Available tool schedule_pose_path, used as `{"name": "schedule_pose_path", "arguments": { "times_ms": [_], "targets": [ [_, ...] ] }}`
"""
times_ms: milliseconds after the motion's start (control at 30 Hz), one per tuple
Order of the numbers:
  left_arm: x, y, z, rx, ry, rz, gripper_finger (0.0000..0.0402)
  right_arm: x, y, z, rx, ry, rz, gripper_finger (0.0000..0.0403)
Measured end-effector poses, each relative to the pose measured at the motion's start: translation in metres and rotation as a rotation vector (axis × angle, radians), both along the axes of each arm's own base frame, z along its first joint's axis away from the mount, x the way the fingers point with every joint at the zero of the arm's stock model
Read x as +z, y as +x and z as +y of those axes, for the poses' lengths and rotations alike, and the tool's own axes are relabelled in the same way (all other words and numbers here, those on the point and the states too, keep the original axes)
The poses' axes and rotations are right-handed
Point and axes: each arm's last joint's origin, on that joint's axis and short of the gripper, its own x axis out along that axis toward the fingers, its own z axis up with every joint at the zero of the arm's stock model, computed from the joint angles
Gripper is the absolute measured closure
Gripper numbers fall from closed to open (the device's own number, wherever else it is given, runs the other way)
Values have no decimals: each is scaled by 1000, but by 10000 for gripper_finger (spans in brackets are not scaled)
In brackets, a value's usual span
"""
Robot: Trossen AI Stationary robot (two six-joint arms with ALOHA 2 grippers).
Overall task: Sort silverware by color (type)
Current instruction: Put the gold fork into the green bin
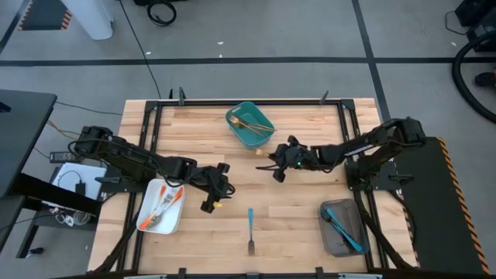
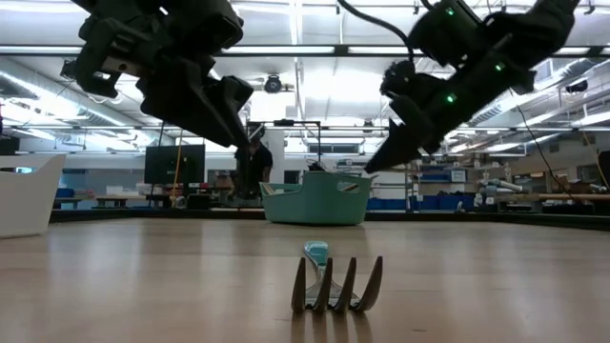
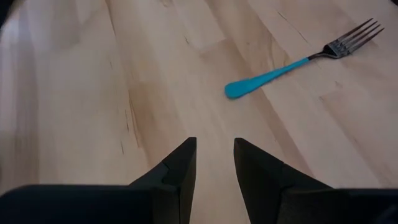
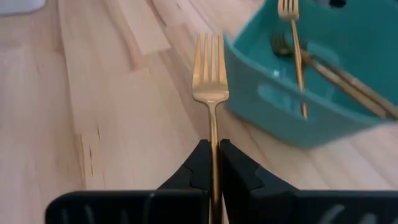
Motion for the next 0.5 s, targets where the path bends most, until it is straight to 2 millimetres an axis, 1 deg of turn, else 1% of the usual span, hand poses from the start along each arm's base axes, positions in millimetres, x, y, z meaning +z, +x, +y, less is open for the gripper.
{"name": "schedule_pose_path", "arguments": {
  "times_ms": [200,333,500],
  "targets": [
    [-1,-1,0,4,-4,11,285,20,13,-2,7,-30,1,380],
    [0,-1,-4,-12,-1,-5,285,33,23,-9,-7,-41,-10,380],
    [3,-1,-14,-31,6,-46,285,43,31,-19,-10,-83,17,380]
  ]
}}
